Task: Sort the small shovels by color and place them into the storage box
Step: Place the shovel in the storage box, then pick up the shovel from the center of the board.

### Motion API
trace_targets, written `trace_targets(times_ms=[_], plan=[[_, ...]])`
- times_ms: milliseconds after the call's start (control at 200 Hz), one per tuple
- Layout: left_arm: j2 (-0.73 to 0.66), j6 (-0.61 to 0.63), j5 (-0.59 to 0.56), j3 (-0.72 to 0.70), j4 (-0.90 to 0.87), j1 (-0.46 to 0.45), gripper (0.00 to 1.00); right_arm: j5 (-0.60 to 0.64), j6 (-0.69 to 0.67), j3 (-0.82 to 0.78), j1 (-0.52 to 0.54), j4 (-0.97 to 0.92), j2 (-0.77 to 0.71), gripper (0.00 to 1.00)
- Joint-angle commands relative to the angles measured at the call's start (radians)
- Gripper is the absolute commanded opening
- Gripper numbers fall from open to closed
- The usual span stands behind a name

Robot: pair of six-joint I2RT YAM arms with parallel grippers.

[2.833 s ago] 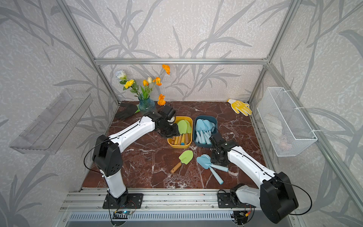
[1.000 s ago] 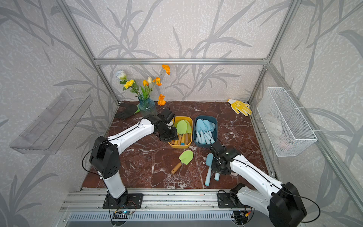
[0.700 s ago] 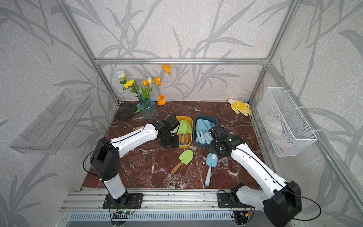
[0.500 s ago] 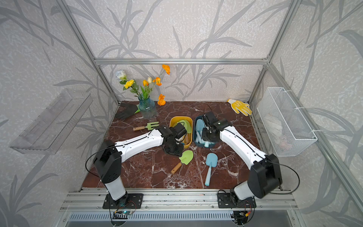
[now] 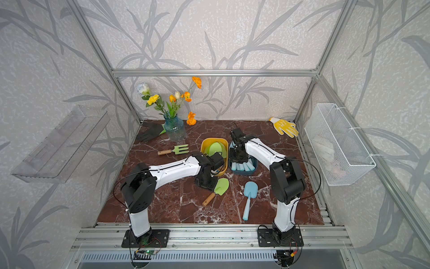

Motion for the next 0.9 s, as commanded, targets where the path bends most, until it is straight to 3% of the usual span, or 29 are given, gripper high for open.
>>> trace_targets(times_ms=[0, 220, 360, 455, 680, 895], plan=[[0.012, 0.014, -0.013, -0.002, -0.018, -0.012, 0.57, -0.001, 0.009, -0.031, -0.025, 0.019, 0.006, 0.11], [0.023, 0.015, -0.013, 0.002, -0.027, -0.024, 0.57, 0.006, 0.0, -0.051, -0.057, 0.044, 0.019, 0.13], [0.024, 0.02, -0.008, 0.0, -0.038, -0.03, 0.58, -0.011, -0.008, -0.057, -0.055, 0.028, -0.003, 0.33], [0.021, 0.018, -0.003, -0.006, -0.045, -0.034, 0.58, 0.016, -0.006, -0.086, -0.055, 0.016, -0.074, 0.4], [0.035, 0.024, 0.03, -0.011, -0.045, -0.061, 0.6, 0.11, -0.002, -0.169, -0.055, -0.02, -0.318, 0.43], [0.113, 0.024, 0.042, -0.012, -0.075, -0.096, 0.58, 0.124, 0.019, -0.279, -0.057, -0.028, -0.439, 0.43]])
